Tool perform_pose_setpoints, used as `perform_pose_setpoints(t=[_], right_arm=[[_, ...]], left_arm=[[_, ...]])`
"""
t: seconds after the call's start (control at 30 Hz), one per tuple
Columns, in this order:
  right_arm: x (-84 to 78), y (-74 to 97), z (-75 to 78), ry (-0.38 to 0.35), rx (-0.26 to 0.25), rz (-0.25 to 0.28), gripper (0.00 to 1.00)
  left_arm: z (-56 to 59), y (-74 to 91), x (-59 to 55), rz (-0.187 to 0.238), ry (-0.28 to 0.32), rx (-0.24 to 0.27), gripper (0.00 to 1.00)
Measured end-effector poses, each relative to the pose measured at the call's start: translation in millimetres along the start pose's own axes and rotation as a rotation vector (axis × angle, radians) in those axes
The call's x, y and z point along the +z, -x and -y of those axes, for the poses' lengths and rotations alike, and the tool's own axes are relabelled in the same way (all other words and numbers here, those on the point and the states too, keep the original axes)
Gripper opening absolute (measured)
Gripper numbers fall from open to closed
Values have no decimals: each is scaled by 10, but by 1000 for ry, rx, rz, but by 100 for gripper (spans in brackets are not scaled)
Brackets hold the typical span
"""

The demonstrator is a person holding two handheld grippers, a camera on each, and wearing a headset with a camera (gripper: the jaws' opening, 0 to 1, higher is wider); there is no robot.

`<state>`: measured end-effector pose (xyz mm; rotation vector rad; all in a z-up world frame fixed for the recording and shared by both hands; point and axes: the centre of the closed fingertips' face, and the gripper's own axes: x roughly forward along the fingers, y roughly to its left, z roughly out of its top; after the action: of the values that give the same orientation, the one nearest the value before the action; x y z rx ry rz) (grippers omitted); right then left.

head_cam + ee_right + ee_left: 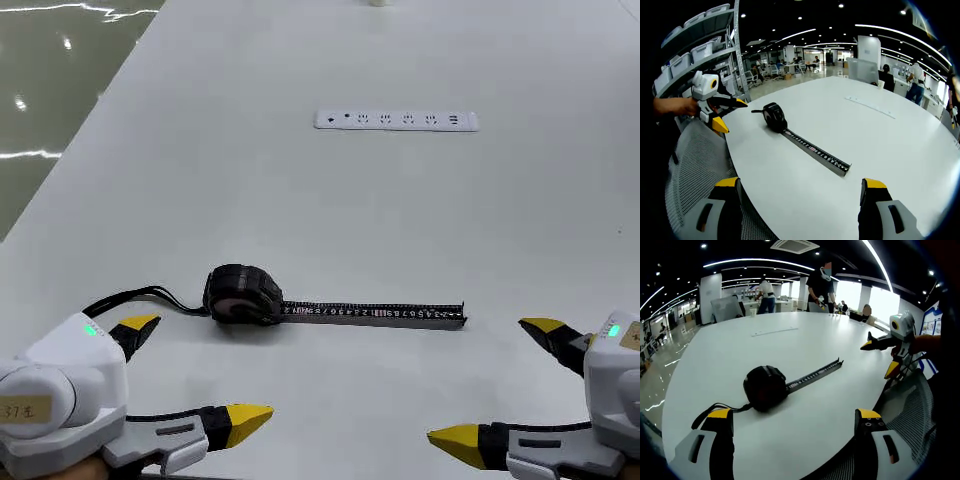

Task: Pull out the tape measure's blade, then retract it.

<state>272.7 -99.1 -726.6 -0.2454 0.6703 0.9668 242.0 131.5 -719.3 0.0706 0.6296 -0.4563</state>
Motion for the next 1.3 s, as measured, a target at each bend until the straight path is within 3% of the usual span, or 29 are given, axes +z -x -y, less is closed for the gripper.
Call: perform_pose_setpoints(t=[0.37, 0.83, 1.3], right_arm=[[133, 35, -61, -69, -59, 73, 99], [185, 17, -130, -95, -73, 86, 99], [145, -5, -115, -87, -67, 70, 99]], left_arm=[[-22, -16, 45, 13, 14, 38, 99], [20, -35, 111, 31, 59, 81, 99], [24, -18, 150, 28, 61, 107, 99]])
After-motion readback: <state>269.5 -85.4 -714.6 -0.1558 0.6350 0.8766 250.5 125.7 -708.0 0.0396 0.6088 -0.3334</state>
